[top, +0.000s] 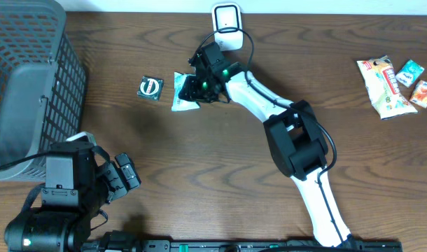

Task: Scan the item barcode
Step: 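Close the right gripper on the light-green wipes pack and lift it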

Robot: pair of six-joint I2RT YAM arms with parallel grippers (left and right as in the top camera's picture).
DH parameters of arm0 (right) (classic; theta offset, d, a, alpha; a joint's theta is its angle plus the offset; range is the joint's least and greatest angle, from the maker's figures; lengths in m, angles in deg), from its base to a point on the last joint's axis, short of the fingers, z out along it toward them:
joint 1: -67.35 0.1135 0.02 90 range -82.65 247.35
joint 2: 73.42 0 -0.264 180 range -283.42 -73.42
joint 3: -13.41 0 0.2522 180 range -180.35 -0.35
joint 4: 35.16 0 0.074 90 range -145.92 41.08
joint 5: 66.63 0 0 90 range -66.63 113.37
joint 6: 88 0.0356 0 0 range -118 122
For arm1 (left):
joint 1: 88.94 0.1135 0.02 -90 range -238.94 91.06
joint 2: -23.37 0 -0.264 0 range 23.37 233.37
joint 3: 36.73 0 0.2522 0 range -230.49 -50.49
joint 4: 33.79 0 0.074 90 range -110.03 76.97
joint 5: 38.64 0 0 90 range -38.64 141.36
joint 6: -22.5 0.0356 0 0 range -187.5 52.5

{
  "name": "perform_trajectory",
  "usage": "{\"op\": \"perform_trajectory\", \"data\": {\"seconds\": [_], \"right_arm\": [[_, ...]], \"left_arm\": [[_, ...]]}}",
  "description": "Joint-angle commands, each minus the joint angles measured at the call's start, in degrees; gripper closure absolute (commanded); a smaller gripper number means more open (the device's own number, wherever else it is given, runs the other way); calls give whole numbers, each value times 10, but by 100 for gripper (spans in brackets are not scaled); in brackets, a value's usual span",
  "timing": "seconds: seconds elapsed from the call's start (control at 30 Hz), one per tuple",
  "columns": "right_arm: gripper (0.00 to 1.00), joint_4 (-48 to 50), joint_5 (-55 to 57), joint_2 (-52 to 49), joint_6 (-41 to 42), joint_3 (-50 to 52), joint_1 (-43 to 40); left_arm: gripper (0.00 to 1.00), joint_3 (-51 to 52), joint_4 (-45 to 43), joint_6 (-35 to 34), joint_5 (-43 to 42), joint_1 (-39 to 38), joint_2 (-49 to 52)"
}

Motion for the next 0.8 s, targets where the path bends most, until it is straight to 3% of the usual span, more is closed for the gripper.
{"op": "perform_trajectory", "data": {"seconds": [0.0,0.13,0.33,0.77], "right_arm": [[81,-6,-33,-27,-9,9,-32],[99,-7,-91,-27,-15,9,-57],[99,-15,-134,-17,-15,9,-81],[99,-144,-120,102,-89,9,-92]], "left_arm": [[2,0,2,-3,3,-1,0],[2,0,2,-3,3,-1,0],[2,0,2,-3,3,-1,0],[2,0,2,-3,3,-1,0]]}}
